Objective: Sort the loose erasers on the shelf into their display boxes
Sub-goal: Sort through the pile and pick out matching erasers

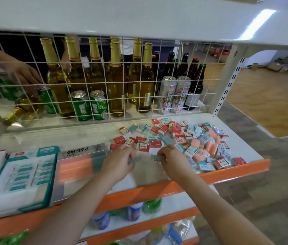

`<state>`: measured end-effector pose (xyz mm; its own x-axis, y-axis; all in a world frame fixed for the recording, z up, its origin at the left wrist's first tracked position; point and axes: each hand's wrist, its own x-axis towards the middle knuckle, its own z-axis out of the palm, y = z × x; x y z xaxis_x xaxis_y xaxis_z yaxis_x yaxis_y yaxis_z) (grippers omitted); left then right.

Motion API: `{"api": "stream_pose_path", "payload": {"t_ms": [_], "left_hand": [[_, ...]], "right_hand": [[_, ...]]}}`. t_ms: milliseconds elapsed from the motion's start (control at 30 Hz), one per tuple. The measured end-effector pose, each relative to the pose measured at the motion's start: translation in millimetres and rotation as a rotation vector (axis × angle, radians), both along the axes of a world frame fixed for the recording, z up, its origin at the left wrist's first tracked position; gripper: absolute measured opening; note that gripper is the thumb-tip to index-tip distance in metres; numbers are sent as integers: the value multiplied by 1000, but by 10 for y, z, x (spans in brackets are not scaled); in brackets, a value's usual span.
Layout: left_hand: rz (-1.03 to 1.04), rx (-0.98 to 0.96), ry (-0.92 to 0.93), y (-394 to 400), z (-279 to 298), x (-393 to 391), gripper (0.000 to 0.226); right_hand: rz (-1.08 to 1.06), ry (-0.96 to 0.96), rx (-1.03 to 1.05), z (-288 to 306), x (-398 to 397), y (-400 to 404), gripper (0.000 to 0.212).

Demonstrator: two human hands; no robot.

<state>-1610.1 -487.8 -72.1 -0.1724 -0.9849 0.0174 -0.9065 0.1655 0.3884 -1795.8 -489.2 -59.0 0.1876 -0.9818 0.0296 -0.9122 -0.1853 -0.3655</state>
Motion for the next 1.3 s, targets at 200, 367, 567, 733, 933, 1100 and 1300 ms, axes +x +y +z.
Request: {"api": "stream_pose_path", "payload": {"t_ms": [200,367,567,733,933,1100,1300], "left_hand": [[-31,19,5,98,-17,73,16],[-16,34,23,110,-13,96,22],[-41,68,-16,89,9,80,46],[-40,100,-4,49,-14,93,40],[-10,99,53,22,-37,128,28],[3,98,122,2,-62,147,18],[-10,68,178,-20,-16,135,34]], "right_hand": [[72,79,45,-27,58,103,26],[109,89,76,-16,30,105,26],[67,54,81,-29,0,43,34],[149,88,154,15,72,-18,36],[210,156,187,14,135,-43,39],[164,66,176,42,103,-35,29],[30,-118,79,64,-1,-59,19]]}}
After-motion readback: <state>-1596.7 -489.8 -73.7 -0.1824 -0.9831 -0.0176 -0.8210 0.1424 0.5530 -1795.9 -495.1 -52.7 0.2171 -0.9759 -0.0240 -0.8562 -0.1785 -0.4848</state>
